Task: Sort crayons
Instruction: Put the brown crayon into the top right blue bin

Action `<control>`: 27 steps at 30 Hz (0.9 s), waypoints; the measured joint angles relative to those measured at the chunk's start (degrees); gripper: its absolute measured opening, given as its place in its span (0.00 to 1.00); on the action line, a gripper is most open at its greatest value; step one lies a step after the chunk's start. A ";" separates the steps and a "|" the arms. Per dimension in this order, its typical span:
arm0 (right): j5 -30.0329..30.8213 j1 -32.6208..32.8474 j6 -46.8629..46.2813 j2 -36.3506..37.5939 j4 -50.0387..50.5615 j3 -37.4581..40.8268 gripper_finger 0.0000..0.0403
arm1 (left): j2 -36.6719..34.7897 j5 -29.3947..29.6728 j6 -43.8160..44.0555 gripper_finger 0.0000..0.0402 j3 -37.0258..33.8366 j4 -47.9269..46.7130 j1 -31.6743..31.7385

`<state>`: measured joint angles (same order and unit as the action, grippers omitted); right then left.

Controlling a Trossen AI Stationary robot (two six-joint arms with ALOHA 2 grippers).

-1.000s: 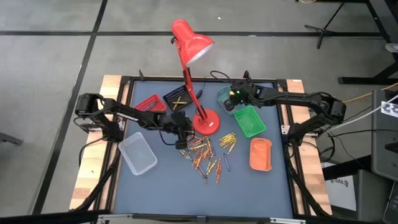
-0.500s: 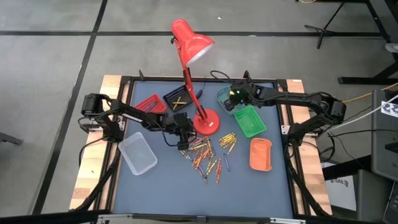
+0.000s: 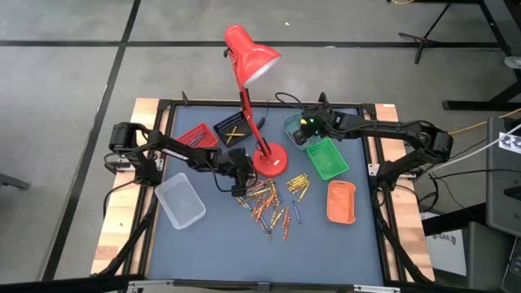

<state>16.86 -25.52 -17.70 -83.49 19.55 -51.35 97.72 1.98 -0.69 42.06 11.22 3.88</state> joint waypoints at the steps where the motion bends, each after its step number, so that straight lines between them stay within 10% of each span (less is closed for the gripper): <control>1: 0.00 0.00 -0.01 0.00 0.00 0.00 0.29 | 0.15 0.00 0.00 0.17 0.00 -0.05 0.00; 27: 0.00 0.00 0.01 -0.01 0.04 0.02 0.29 | 3.90 -0.22 -1.34 0.17 0.04 0.04 0.00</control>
<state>16.86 -25.52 -17.69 -83.50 19.59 -51.33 101.62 1.76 -2.03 42.11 11.27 3.88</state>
